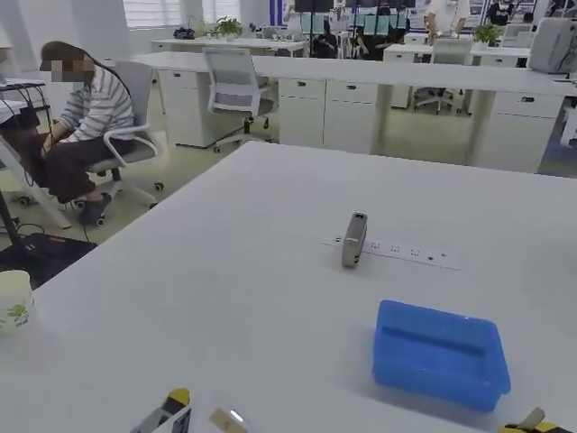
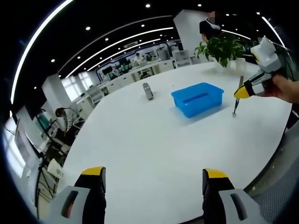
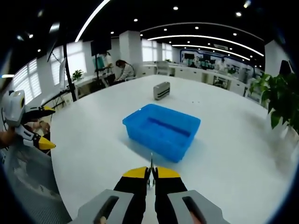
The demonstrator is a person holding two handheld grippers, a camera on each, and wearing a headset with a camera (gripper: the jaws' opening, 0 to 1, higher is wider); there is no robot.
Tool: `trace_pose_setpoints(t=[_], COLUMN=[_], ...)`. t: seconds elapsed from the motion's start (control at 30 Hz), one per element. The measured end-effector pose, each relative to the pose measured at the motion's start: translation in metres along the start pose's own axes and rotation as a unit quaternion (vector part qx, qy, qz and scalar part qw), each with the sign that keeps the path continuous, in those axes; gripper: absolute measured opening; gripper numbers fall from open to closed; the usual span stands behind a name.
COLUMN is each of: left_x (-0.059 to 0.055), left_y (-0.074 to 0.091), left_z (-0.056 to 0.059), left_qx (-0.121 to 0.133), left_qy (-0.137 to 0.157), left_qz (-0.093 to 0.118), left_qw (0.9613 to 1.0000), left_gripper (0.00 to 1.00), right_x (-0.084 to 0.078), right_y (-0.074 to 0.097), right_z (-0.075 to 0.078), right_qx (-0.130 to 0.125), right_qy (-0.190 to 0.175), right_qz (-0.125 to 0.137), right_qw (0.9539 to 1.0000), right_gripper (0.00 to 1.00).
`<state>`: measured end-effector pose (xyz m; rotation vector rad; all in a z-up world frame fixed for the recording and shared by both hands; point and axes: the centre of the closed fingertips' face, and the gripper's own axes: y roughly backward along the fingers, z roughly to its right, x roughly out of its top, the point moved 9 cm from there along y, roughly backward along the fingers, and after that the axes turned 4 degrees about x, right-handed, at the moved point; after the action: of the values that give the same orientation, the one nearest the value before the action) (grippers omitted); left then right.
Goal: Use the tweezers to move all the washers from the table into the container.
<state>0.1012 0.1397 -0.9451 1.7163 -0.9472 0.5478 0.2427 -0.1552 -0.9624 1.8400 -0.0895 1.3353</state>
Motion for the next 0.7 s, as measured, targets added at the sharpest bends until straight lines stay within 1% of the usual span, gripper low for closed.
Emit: trace_pose_setpoints(t=[0.13, 0.27, 0.37, 0.43, 0.5, 0.63, 0.7], left_x=[0.000, 0.000, 0.000, 0.001, 0.001, 0.001, 0.001], left_y=[0.000, 0.000, 0.000, 0.001, 0.001, 0.002, 0.002], left_z=[0.000, 0.000, 0.000, 0.000, -0.001, -0.001, -0.001], left_qx=[0.001, 0.001, 0.002, 0.000, 0.000, -0.005, -0.004], left_qy=[0.002, 0.000, 0.000, 0.004, 0.006, 0.015, 0.017], left_qz=[0.001, 0.000, -0.001, 0.002, 0.004, 0.005, 0.001], left_qw=[1.0000, 1.0000, 1.0000, 1.0000, 1.0000, 0.9999, 0.9999], left_gripper=[0.87, 0.87, 0.87, 0.87, 0.86, 0.85, 0.84], right_x=[0.011, 0.030, 0.046, 0.054, 0.063, 0.077, 0.082], right_y=[0.007, 0.014, 0.017, 0.017, 0.014, 0.004, -0.002], right_z=[0.001, 0.005, 0.008, 0.010, 0.012, 0.018, 0.023], right_qx=[0.000, -0.002, -0.003, -0.002, -0.007, -0.011, -0.016], right_qy=[0.004, 0.008, 0.003, 0.000, 0.005, 0.009, 0.012], right_qz=[0.016, 0.044, 0.070, 0.079, 0.087, 0.096, 0.099], right_qw=[0.9999, 0.9990, 0.9975, 0.9969, 0.9961, 0.9953, 0.9949], right_gripper=[0.01, 0.01, 0.01, 0.01, 0.01, 0.01, 0.01])
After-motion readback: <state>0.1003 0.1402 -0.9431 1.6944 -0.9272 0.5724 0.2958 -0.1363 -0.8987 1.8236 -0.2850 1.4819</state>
